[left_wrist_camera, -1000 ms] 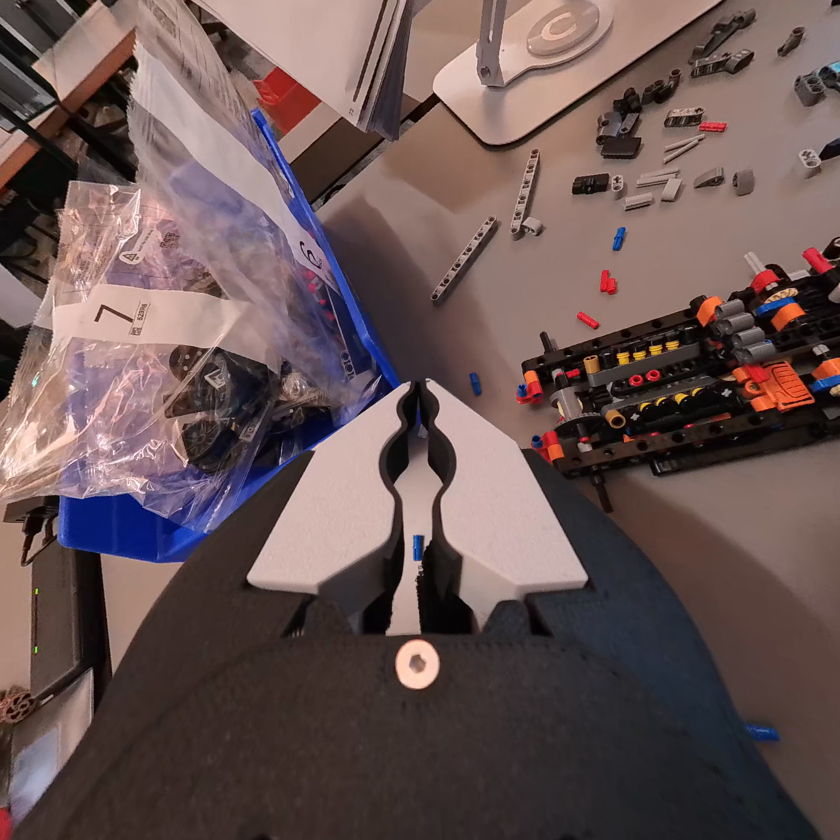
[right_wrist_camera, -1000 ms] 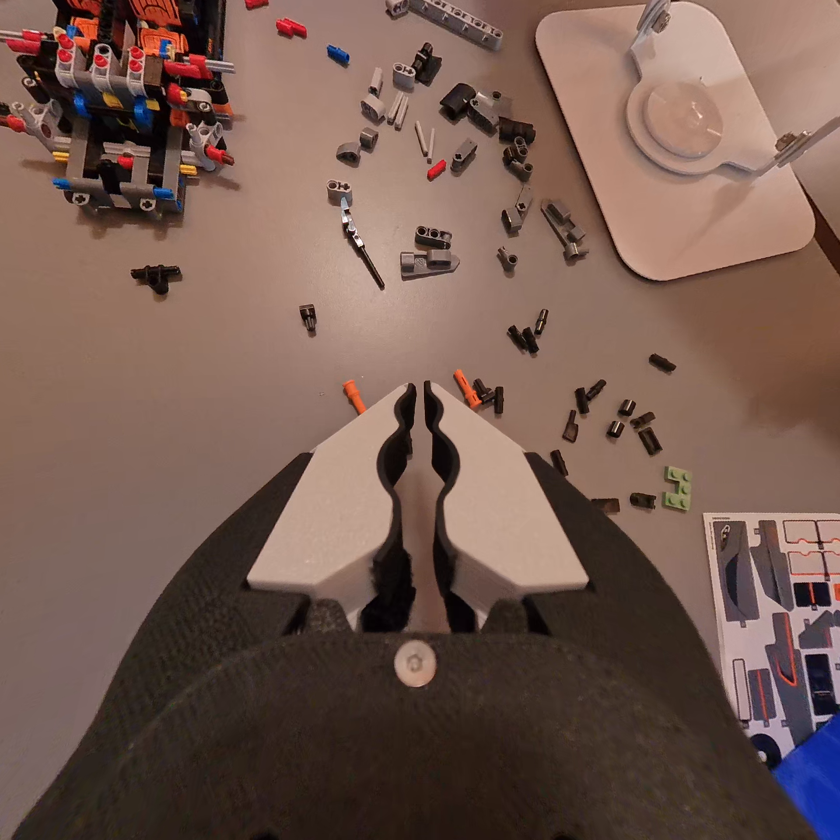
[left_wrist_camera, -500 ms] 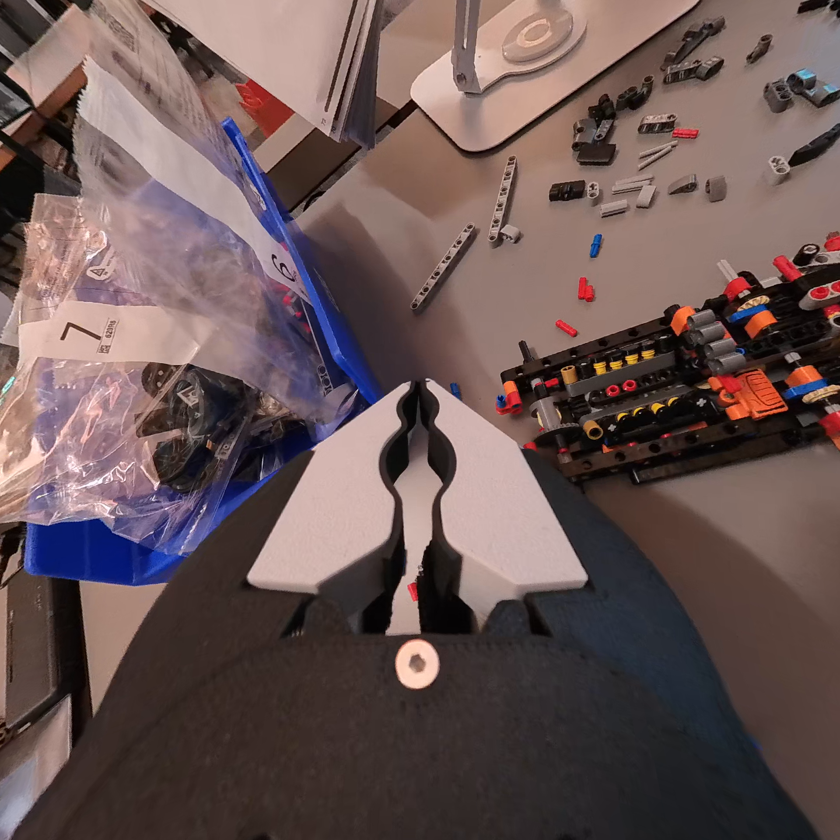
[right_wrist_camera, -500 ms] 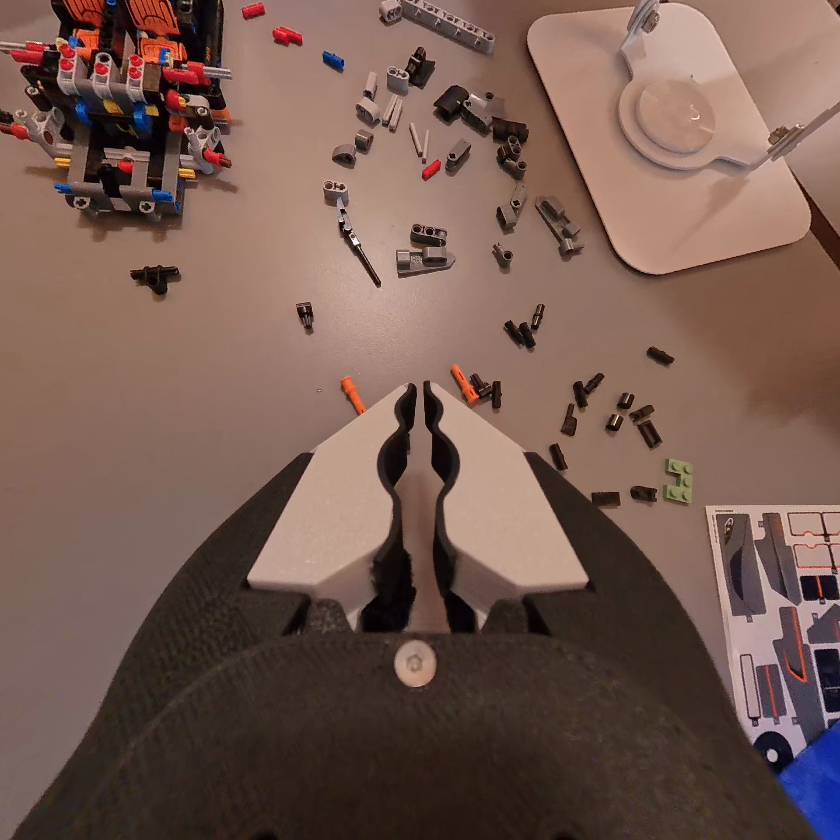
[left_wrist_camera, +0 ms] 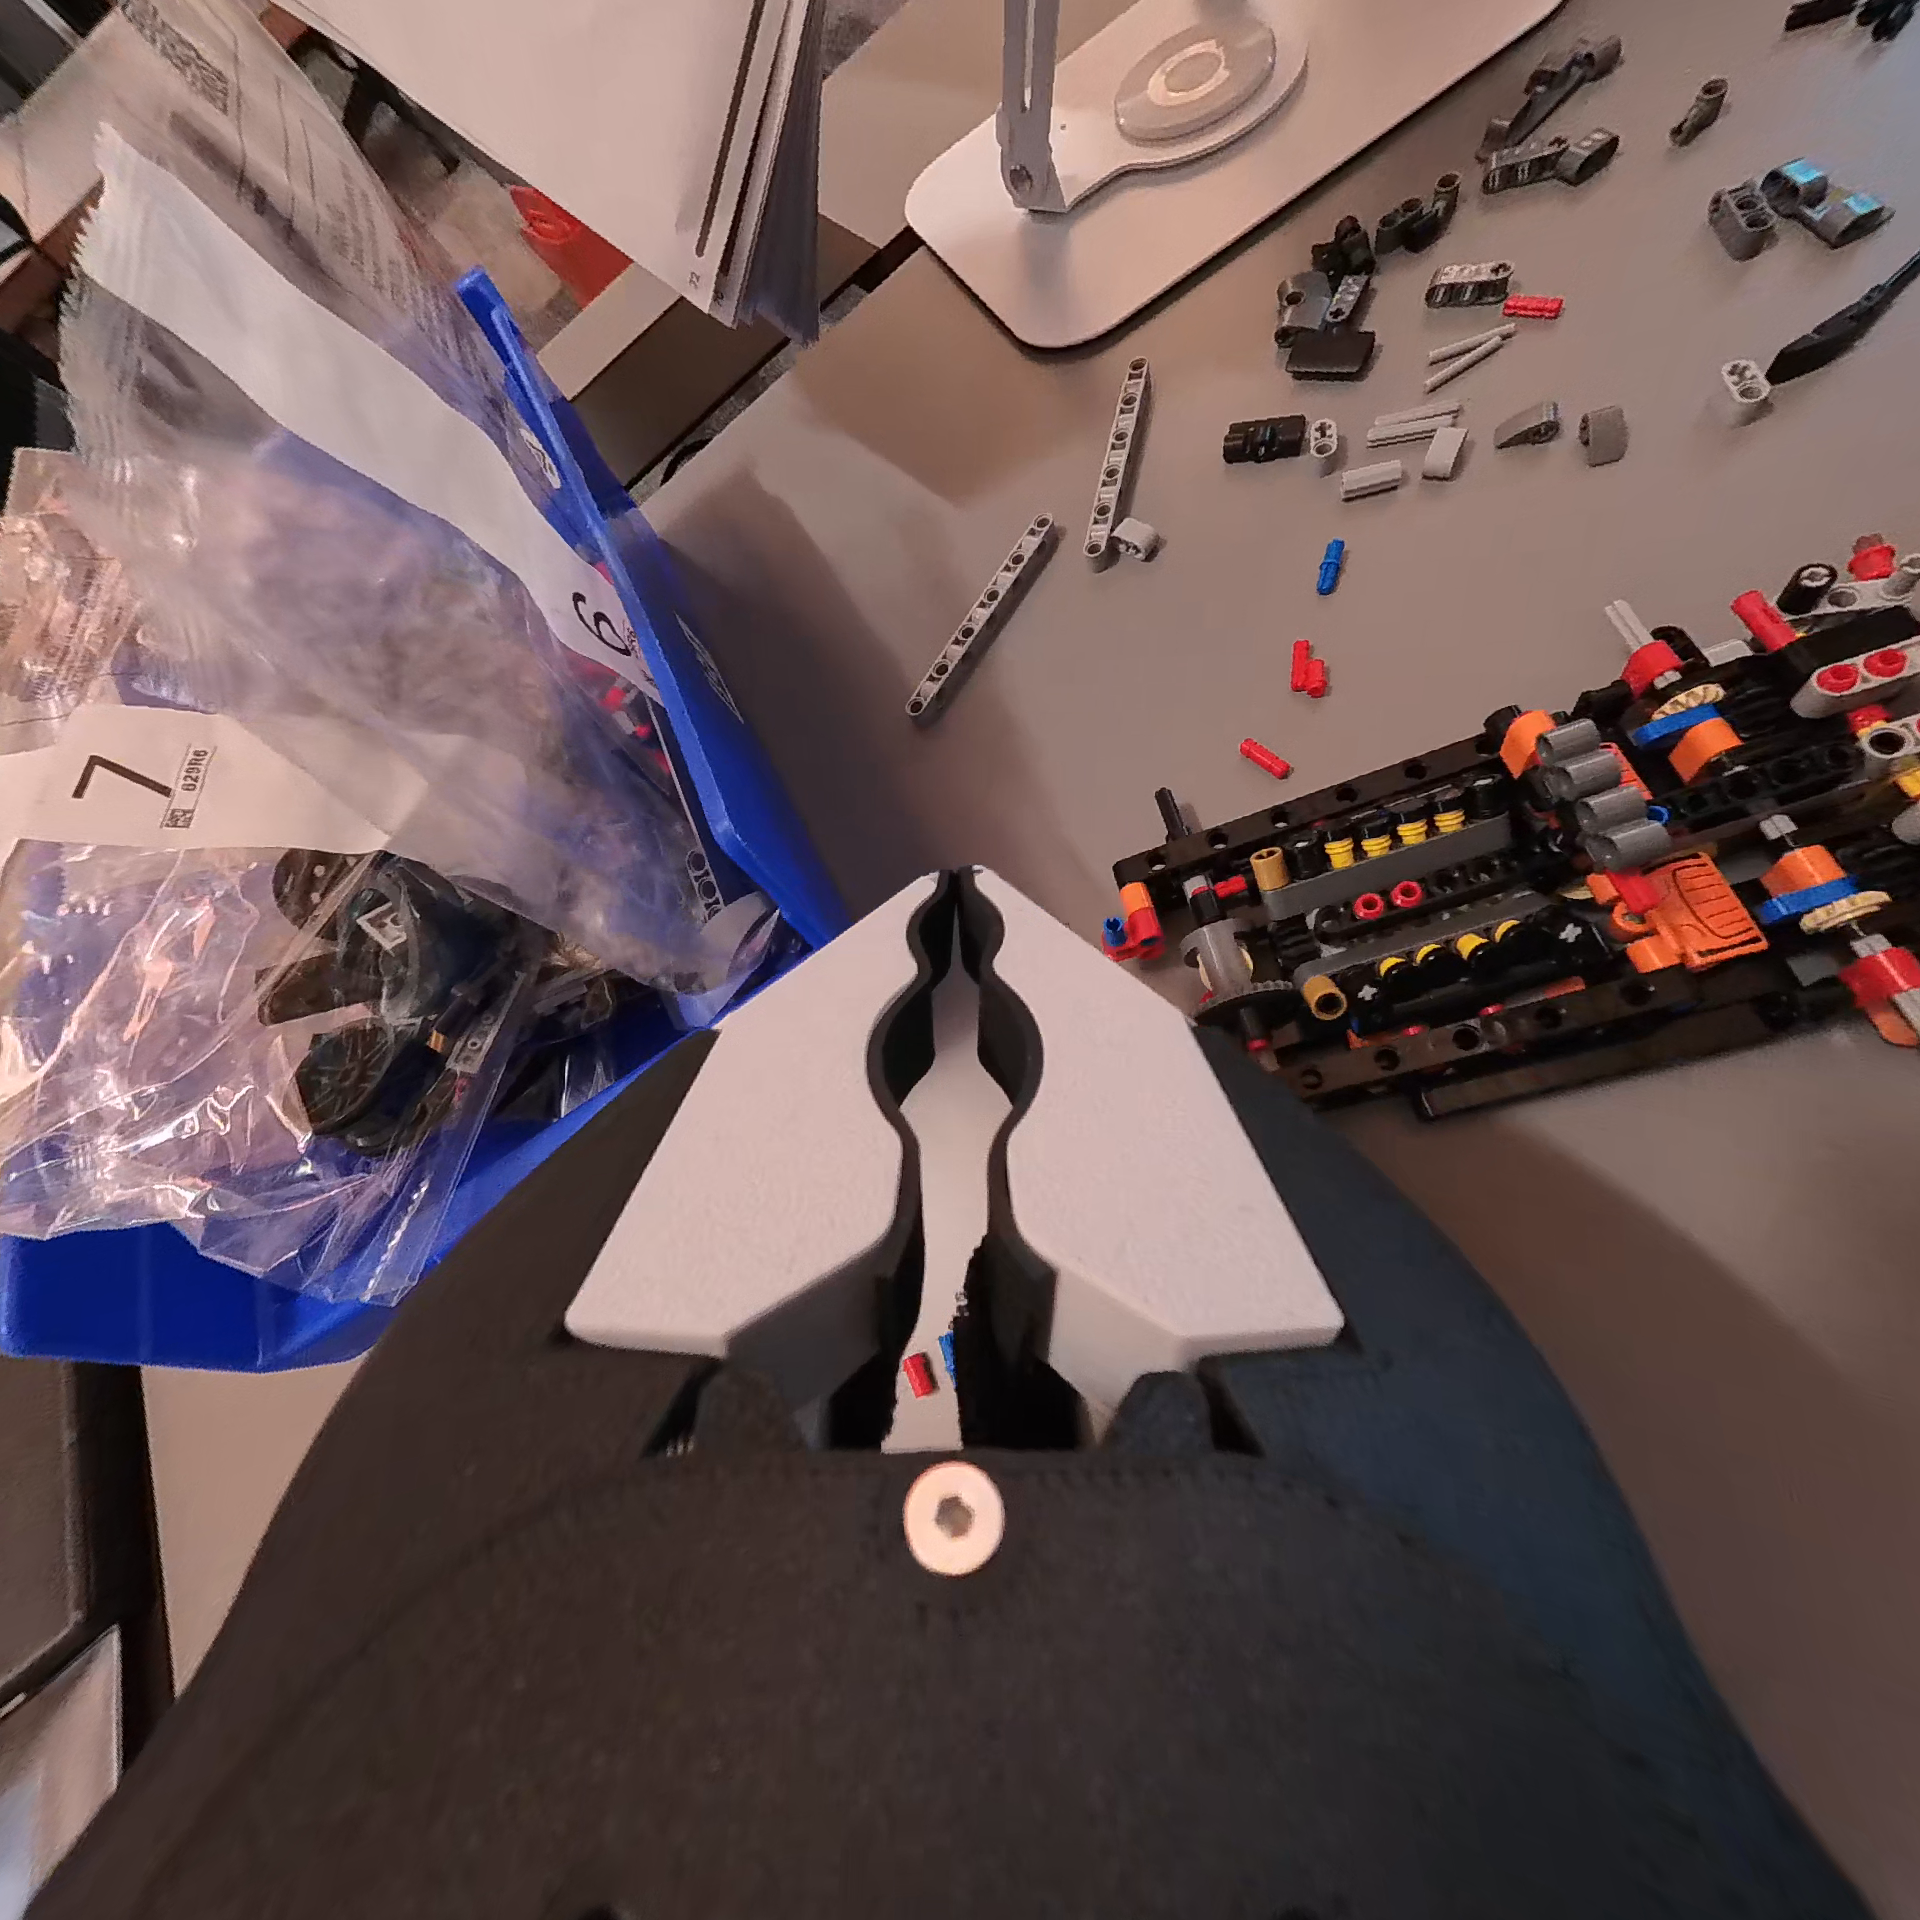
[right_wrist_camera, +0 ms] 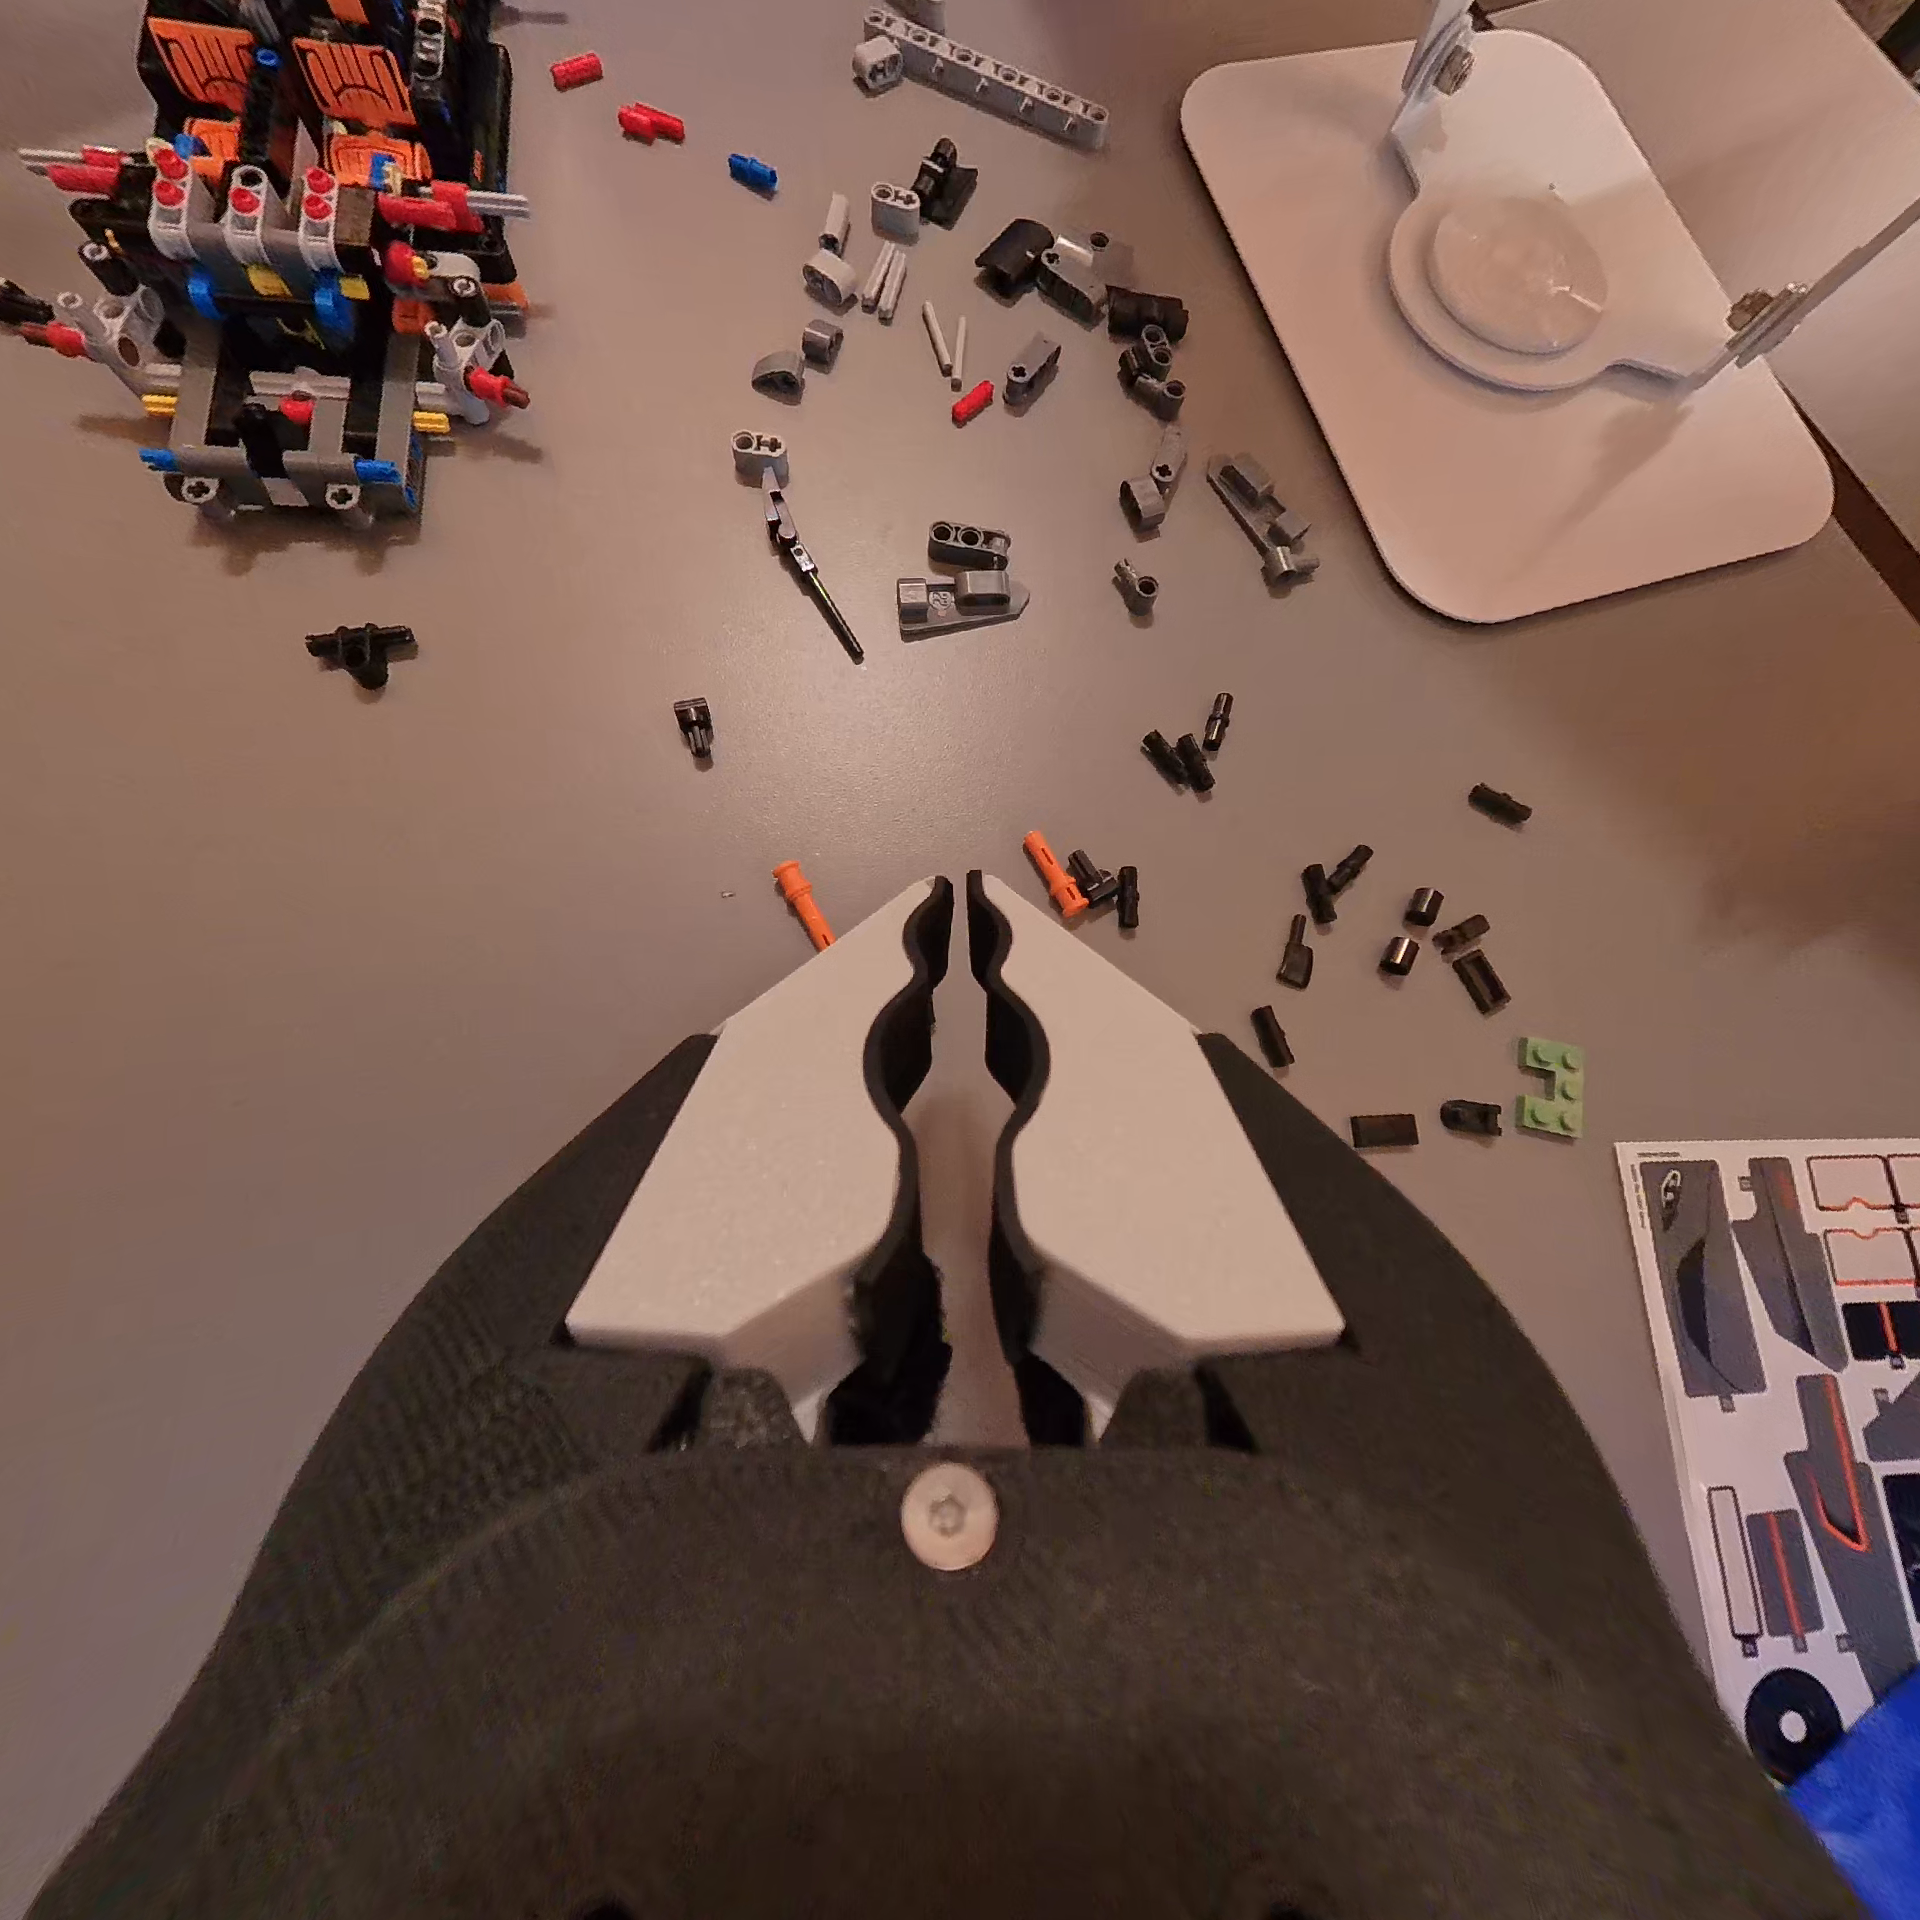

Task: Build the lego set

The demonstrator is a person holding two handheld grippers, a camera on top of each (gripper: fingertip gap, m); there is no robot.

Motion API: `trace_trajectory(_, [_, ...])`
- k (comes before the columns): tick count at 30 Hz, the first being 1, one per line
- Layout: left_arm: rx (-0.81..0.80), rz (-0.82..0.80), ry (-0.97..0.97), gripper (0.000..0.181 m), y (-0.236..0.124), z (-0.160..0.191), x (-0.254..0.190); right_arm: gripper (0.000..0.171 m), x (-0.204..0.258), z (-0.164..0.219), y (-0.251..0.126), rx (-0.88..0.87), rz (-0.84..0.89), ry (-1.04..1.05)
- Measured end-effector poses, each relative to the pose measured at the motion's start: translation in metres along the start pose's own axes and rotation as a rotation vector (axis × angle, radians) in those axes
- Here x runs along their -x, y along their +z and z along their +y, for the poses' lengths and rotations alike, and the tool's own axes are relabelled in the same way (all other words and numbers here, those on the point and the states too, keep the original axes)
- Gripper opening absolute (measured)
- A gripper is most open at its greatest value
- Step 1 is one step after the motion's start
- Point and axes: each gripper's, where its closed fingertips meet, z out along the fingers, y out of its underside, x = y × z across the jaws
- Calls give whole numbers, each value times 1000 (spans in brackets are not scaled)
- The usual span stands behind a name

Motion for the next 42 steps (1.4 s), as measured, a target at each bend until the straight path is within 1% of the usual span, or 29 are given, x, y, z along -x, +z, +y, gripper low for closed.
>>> trace_trajectory(42, [4, 18, 32, 0, 5, -6, -15, 0, -4, 5, -6, -42, 5, 27])
